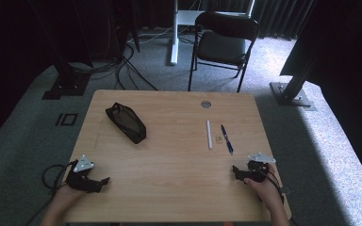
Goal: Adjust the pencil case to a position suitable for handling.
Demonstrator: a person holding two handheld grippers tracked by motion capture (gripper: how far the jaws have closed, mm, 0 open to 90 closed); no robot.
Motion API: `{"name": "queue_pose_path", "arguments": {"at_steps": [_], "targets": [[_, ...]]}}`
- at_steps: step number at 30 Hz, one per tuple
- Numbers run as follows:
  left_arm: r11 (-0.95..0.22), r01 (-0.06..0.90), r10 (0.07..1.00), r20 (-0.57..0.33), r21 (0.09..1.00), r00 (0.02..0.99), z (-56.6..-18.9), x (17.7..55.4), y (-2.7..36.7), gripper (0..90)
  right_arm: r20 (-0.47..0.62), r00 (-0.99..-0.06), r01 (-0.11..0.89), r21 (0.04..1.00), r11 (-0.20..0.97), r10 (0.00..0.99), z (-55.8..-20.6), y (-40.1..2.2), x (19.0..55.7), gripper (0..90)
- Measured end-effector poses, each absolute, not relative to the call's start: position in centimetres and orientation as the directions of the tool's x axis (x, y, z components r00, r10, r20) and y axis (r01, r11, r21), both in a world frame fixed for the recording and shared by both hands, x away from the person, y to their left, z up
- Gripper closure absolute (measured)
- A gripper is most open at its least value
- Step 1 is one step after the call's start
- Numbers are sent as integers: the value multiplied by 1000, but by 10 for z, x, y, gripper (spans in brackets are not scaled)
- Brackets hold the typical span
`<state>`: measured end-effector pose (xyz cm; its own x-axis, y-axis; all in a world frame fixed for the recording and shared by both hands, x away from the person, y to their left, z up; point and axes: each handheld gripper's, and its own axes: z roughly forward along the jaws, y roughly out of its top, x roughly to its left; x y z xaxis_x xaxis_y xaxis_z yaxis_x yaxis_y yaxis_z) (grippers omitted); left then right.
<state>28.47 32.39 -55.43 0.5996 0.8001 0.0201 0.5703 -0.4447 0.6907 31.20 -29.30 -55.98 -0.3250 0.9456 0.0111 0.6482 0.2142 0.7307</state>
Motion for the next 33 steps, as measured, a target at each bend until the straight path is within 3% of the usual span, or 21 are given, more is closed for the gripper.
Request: {"name": "queue_pose_path", "arguments": {"at_steps": [10, 33], "targets": [[-446, 569, 800, 22, 691, 600, -554, 285, 324, 16, 13, -331, 644, 734, 216, 944, -556, -282, 316, 129], [-446, 569, 800, 21, 691, 600, -554, 285, 324, 16, 44, -533, 517, 807, 284, 845, -532, -190, 344, 145]]}}
